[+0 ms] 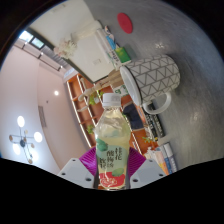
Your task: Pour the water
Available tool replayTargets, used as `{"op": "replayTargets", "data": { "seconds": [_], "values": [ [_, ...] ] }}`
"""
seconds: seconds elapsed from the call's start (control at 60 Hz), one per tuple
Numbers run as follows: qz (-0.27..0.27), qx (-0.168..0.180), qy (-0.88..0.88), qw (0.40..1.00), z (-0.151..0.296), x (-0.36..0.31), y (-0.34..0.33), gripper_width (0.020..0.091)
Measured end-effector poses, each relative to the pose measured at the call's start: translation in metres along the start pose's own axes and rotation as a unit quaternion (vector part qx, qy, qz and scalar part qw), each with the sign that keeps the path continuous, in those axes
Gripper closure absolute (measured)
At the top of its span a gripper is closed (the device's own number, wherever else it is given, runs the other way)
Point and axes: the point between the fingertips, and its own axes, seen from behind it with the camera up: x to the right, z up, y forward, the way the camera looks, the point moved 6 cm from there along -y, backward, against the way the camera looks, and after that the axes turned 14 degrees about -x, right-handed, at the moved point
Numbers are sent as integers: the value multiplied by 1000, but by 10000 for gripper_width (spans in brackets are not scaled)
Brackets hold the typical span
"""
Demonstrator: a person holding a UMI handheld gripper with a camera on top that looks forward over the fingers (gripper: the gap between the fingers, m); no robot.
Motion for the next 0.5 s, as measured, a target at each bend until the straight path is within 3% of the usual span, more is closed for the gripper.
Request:
{"op": "replayTargets", "data": {
  "seconds": [0.1,0.3,0.5],
  "values": [
    [25,3,59,998,6,-6,0,749],
    [16,11,89,996,17,-8,-5,746],
    [-14,-26,5,1000,2,-14,-1,748]
  ]
}}
